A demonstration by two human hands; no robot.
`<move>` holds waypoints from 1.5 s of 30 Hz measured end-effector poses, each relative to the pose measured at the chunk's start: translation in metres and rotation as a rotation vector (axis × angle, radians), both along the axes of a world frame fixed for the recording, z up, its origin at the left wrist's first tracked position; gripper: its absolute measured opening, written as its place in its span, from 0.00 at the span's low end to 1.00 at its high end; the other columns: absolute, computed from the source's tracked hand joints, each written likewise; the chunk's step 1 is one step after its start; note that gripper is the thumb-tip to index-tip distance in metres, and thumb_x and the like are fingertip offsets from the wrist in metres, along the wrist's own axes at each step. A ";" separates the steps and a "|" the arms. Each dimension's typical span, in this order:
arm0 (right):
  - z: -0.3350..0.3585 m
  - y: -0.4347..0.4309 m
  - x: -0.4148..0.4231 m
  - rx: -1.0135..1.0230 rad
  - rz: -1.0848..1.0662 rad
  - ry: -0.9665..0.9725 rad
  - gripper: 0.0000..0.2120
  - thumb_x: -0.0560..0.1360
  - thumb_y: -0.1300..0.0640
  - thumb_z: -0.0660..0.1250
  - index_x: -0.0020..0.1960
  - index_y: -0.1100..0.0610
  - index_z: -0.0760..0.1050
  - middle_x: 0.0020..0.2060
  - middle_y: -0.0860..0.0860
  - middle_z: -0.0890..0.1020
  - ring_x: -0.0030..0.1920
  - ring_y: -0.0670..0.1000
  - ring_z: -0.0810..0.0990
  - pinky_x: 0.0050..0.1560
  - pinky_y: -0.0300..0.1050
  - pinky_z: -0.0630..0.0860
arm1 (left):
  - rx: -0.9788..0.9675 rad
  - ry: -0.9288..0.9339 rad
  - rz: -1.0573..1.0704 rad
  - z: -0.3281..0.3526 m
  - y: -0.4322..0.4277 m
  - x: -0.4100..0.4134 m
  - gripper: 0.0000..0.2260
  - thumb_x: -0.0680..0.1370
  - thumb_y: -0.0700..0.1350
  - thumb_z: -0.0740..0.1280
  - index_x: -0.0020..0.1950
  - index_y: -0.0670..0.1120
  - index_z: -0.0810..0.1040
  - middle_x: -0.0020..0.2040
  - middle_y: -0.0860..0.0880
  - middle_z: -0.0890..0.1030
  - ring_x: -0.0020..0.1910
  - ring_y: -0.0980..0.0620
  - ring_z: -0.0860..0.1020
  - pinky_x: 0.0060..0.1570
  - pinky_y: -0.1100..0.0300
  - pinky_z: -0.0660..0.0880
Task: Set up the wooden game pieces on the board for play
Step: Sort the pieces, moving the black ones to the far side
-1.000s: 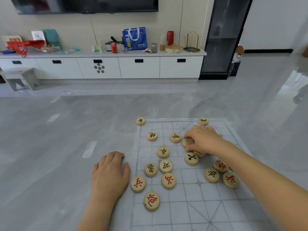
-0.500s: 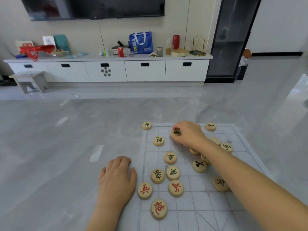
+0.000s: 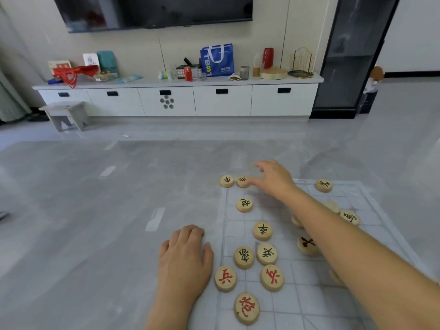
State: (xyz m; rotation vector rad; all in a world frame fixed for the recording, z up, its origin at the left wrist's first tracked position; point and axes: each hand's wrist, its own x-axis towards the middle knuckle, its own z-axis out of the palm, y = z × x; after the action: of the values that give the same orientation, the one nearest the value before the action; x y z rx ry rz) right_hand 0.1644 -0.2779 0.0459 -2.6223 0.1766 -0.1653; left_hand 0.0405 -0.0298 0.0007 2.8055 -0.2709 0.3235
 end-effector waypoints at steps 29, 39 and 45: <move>0.015 -0.114 -0.116 -0.223 0.036 0.184 0.16 0.74 0.50 0.67 0.61 0.47 0.75 0.57 0.48 0.75 0.53 0.48 0.75 0.54 0.45 0.73 | -0.005 0.046 0.050 0.003 -0.002 0.003 0.14 0.76 0.52 0.60 0.59 0.51 0.75 0.58 0.53 0.77 0.59 0.50 0.73 0.58 0.51 0.67; 0.018 -0.107 -0.111 -0.413 0.014 0.101 0.15 0.76 0.51 0.63 0.63 0.47 0.73 0.59 0.48 0.74 0.59 0.51 0.73 0.59 0.48 0.66 | -0.012 0.044 0.043 0.003 -0.001 0.003 0.14 0.76 0.52 0.60 0.59 0.51 0.75 0.58 0.53 0.77 0.59 0.49 0.73 0.58 0.51 0.67; 0.023 -0.133 -0.134 -0.394 -0.082 0.138 0.16 0.76 0.52 0.64 0.63 0.47 0.72 0.57 0.49 0.76 0.56 0.50 0.75 0.56 0.46 0.70 | -0.006 0.024 0.034 0.000 0.000 0.004 0.13 0.76 0.51 0.61 0.58 0.50 0.75 0.57 0.52 0.77 0.57 0.48 0.74 0.55 0.51 0.67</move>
State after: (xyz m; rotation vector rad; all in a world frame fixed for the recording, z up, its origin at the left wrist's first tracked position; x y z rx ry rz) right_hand 0.0301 -0.4108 0.0692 -3.0226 0.3284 -0.0493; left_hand 0.0443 -0.0294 0.0012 2.8086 -0.2172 0.2976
